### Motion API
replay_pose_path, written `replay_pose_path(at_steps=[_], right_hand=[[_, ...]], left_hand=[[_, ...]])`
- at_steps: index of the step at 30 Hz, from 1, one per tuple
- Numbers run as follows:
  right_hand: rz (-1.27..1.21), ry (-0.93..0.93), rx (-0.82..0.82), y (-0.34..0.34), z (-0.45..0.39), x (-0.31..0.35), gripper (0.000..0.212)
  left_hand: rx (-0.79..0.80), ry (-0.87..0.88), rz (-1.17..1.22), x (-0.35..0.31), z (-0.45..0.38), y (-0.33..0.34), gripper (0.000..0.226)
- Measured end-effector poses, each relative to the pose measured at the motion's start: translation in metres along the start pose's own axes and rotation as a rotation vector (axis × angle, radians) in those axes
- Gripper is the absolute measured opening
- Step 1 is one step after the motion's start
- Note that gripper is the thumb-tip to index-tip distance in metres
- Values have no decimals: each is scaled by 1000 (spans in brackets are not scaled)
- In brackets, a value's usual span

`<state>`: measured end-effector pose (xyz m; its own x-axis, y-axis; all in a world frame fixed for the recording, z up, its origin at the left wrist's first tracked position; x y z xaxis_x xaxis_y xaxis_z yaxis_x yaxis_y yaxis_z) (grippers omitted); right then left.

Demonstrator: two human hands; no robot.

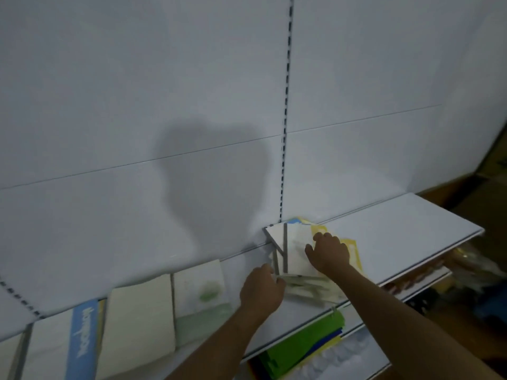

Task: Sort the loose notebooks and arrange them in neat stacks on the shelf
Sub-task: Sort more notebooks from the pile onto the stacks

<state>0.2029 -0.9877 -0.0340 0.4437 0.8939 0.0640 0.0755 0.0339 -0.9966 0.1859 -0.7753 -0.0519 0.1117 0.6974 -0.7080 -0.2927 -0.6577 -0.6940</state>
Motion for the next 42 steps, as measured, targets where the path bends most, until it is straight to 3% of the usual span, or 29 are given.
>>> replay_pose_path(at_steps=[13, 20, 26, 30, 35, 42], right_hand=[[-108, 43, 50, 33, -14, -49, 56], [-267, 55, -20, 25, -4, -50, 61], [-496, 67, -26, 18, 3, -24, 75], [-580, 19, -44, 10, 7, 32, 65], [-650, -127, 25, 7, 30, 151, 47], [-721, -353, 135, 17, 110, 316, 44]], left_hand=[[-78, -93, -10, -27, -29, 57, 43], [-154, -215, 251, -19, -28, 55, 30], [-227, -175, 346, -11, -14, 25, 20], [-323, -155, 340, 17, 1, -29, 25], [-431, -198, 347, 91, 42, -106, 43], [-609, -353, 297, 213, 119, -203, 47]])
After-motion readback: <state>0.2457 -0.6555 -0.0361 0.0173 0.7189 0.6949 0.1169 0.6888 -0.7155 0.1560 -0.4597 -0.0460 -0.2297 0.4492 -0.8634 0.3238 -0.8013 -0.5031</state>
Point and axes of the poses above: each hand's wrist, its own z-axis away from the middle knuckle, its own y-axis out of the palm, x = y × z, the point moved 10 cm from there along -z, towards the middle knuckle, and after that the axes turned 7 degrees about z, right-handed, at the moved point
